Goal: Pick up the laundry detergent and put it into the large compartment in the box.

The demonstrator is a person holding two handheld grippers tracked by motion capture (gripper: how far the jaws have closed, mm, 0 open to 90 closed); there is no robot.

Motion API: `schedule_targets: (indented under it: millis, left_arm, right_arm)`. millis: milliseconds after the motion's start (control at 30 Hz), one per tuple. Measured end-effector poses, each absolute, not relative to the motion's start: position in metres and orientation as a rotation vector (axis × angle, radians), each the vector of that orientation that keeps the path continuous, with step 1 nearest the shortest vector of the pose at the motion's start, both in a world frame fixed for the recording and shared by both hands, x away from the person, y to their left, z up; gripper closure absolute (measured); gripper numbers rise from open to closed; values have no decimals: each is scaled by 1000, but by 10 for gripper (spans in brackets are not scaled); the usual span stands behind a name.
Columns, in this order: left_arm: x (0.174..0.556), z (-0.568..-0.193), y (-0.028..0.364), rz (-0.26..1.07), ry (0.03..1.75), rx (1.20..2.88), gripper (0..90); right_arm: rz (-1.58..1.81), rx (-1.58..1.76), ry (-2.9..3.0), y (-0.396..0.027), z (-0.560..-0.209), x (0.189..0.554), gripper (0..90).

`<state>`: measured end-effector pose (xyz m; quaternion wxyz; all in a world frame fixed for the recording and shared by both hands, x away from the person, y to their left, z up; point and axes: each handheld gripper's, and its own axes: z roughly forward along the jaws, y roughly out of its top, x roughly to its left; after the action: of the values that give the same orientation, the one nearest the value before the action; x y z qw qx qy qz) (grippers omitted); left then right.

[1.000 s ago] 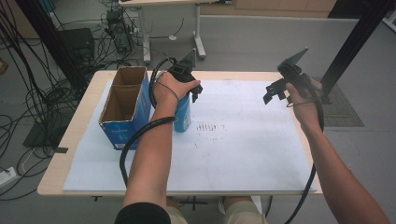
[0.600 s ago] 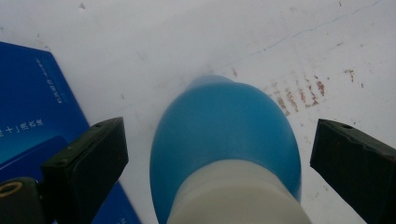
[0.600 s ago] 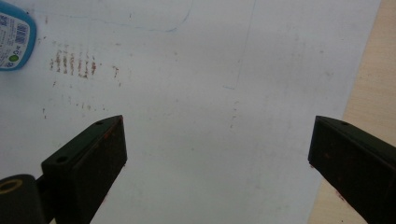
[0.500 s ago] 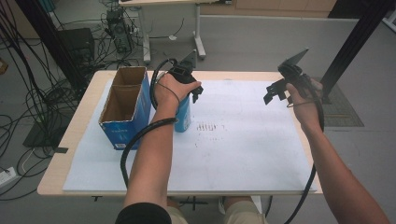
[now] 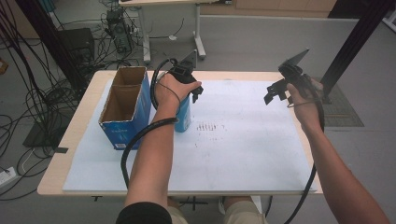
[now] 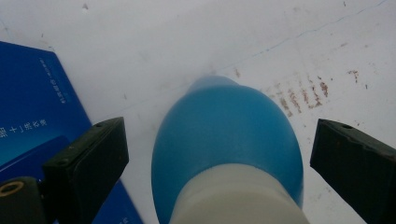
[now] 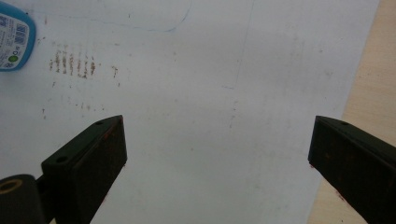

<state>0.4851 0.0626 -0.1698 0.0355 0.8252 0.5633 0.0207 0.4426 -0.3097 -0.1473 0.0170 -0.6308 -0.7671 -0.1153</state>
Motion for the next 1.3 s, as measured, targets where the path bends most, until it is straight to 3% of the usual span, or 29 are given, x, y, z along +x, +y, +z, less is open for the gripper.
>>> schedule_targets:
  millis: [1300]
  left_arm:
    - [489, -175, 61, 47, 1750, 2536, 48]
  right_arm:
    - [-355, -1957, -2385, -310, -150, 444, 44]
